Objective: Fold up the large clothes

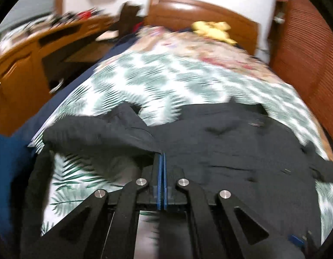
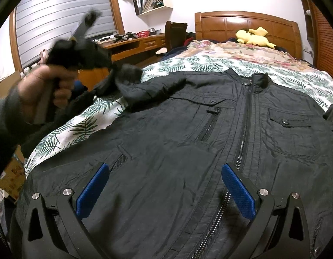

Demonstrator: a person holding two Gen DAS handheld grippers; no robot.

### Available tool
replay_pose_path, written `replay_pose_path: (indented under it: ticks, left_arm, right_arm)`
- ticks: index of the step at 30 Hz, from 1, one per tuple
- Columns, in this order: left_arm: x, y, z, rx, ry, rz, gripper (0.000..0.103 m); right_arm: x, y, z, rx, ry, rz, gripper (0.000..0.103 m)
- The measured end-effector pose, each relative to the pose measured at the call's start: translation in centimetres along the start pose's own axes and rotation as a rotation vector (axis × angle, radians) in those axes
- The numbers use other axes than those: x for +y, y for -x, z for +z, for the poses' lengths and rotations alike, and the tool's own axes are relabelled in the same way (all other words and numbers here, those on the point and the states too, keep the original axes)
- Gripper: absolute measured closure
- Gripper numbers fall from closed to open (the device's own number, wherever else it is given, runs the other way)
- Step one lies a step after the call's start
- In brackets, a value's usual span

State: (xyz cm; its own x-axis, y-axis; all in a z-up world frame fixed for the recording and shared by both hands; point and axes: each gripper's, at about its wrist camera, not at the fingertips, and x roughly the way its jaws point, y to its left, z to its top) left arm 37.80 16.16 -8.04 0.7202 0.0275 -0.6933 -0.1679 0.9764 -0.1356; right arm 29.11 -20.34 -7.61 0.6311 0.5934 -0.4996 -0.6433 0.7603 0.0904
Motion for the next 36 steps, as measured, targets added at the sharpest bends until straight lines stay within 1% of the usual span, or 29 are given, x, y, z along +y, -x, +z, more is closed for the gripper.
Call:
replay_pose_path:
  ticks: [1, 4, 6, 9, 10, 11, 12, 13, 14, 15, 16, 17, 21, 24, 29, 33, 36]
  left_arm:
    - [-1.6, 0.9, 0.0, -0.008, -0.035, -0.032, 0.102]
    - [-5.1, 2.5, -0.3, -0.017, -0.116, -0.070, 0.102]
    - [-6.0, 3.1, -0.6, -0.012, -0.138, -0.073, 0.102]
    - [-6.9, 3.5, -1.1, -0.029, -0.200, -0.043, 0.101]
    - [-6.9, 3.6, -1.2, -0.031, -0.211, -0.034, 0.097]
    - [-6.8, 3.7, -1.3, -0.030, -0.213, -0.028, 0.082]
    - [-6.3, 4.0, -1.4, -0.034, -0.208, -0.022, 0.072]
    - [-5.8, 4.3, -1.4, -0.044, -0.197, -0.026, 0.056]
    - [-5.3, 4.7, -1.5, -0.056, -0.186, -0.025, 0.047]
    - [-4.8, 4.8, -1.4, -0.066, -0.176, -0.014, 0.044]
    - [-4.2, 4.7, -1.3, -0.075, -0.168, -0.001, 0.038]
    - [-3.7, 4.5, -1.2, -0.078, -0.161, 0.015, 0.035]
    - [-0.3, 2.3, -1.3, -0.040, -0.098, 0.060, 0.035]
    - [2.7, -0.4, -1.8, 0.009, -0.030, 0.087, 0.035]
    - [7.5, -4.8, -2.7, 0.072, 0.067, 0.156, 0.035]
    - [10.0, -7.2, -3.2, 0.110, 0.130, 0.174, 0.035]
    - [11.3, -8.6, -3.6, 0.130, 0.173, 0.159, 0.035]
  right_arm:
    - [0.0, 0.0, 0.0, 0.000, 0.000, 0.000, 0.000]
    - [0.1, -0.1, 0.0, -0.001, -0.001, 0.000, 0.000]
    - [0.1, -0.1, 0.0, -0.001, -0.001, -0.001, 0.000]
    - [0.1, -0.1, 0.0, -0.001, -0.001, -0.001, 0.000]
    - [0.1, -0.1, 0.0, -0.001, -0.001, -0.001, 0.000]
    - [0.1, -0.1, 0.0, -0.001, 0.000, -0.001, 0.000]
    - [0.1, -0.1, 0.0, -0.001, 0.000, -0.001, 0.000]
    - [0.1, -0.1, 0.0, -0.001, 0.000, -0.001, 0.000]
    - [0.1, -0.1, 0.0, -0.001, 0.000, -0.001, 0.000]
    - [0.1, -0.1, 0.0, -0.001, -0.001, -0.001, 0.000]
    - [0.1, -0.1, 0.0, -0.001, -0.001, -0.001, 0.000]
    - [0.1, -0.1, 0.0, -0.002, -0.001, -0.001, 0.000]
    - [0.1, -0.1, 0.0, -0.001, -0.001, -0.002, 0.000]
    - [0.2, -0.2, 0.0, 0.002, 0.000, -0.002, 0.000]
    - [0.2, -0.3, 0.0, 0.005, 0.000, -0.001, 0.000]
    - [0.2, -0.4, 0.1, 0.011, 0.002, 0.002, 0.000]
    - [0.1, -0.6, 0.2, 0.015, 0.001, 0.005, 0.000]
